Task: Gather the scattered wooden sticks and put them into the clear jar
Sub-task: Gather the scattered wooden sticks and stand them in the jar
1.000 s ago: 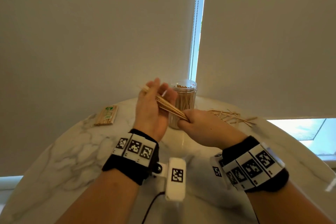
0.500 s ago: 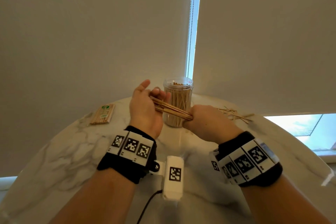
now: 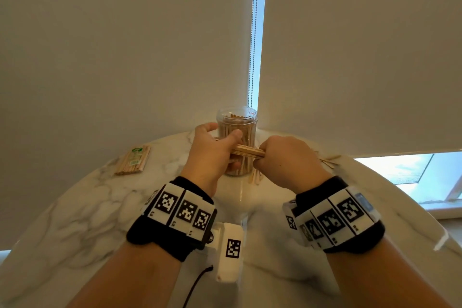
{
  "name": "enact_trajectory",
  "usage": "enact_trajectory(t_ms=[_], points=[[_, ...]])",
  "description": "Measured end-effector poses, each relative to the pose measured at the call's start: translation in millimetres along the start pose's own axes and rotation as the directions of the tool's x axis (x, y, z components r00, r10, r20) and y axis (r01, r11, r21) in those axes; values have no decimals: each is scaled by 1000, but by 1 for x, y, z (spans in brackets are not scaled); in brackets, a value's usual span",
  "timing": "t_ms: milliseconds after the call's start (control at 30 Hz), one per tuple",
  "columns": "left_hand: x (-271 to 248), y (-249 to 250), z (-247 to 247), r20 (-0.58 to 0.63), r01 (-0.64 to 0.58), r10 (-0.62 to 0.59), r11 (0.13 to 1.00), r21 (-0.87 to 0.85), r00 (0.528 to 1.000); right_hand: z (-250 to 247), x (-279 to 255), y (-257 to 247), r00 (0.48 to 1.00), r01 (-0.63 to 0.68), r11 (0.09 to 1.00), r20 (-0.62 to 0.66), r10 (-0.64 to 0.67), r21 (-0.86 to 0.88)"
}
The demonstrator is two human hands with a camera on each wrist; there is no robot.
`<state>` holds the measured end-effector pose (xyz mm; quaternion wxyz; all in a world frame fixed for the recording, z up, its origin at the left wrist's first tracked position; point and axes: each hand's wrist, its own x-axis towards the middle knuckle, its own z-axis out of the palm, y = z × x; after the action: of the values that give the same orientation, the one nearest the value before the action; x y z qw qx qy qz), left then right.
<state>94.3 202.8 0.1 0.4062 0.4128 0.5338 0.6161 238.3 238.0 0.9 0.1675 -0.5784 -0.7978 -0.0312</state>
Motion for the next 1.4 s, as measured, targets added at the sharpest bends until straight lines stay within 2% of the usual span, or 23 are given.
enact_trajectory(t_ms=[67, 200, 300, 400, 533, 600, 667, 733, 833, 933, 1033, 1200, 1300, 1400], points=[[1, -1, 0, -25, -20, 21, 999, 26, 999, 0, -1, -3, 1000, 11, 1000, -4, -11, -3], [-4, -5, 8, 51, 0, 0, 1000, 9, 999, -4, -4, -4, 999, 10, 998, -37, -12, -61], [-7, -9, 10, 99, -46, 42, 998, 39, 994, -6, -4, -1, 1000, 8, 998, -16, -9, -67], [-7, -9, 9, 150, -43, 51, 998, -55, 987, -5, -6, 0, 1000, 13, 999, -23, -15, -49], [-3, -12, 3, 133, -22, 40, 991, -135, 990, -6, -5, -1, 987, 95, 995, -130, -95, -2], [0, -14, 0, 107, 0, 20, 984, -177, 994, -10, -5, 1, 967, 121, 991, -219, -130, -55], [5, -14, -4, 63, 13, 1, 974, -226, 998, -16, -6, 6, 960, 107, 991, -251, -124, -78], [10, -14, -9, 37, 33, -23, 960, -279, 999, -21, -6, 13, 974, 102, 994, -207, -94, 29], [8, -15, -4, 82, 72, -49, 951, -299, 995, -21, -5, 11, 980, 156, 956, -163, -118, 248], [4, -18, 2, 111, 76, -45, 953, -293, 993, -19, -5, 5, 973, 187, 962, -174, -153, 200], [4, -13, 0, 146, 100, -67, 968, -230, 987, -17, -4, 8, 984, 125, 991, -133, -118, 39], [9, -9, -7, 1, 27, -27, 1000, -14, 1000, -10, -3, 3, 995, 94, 995, -40, -93, 21], [10, -15, -9, -33, -11, 15, 993, 115, 999, -18, -6, 1, 988, 136, 974, 45, -146, 184], [15, -17, -15, -80, -2, 7, 998, 59, 997, -27, -11, -4, 966, 179, 905, 108, -236, 385]])
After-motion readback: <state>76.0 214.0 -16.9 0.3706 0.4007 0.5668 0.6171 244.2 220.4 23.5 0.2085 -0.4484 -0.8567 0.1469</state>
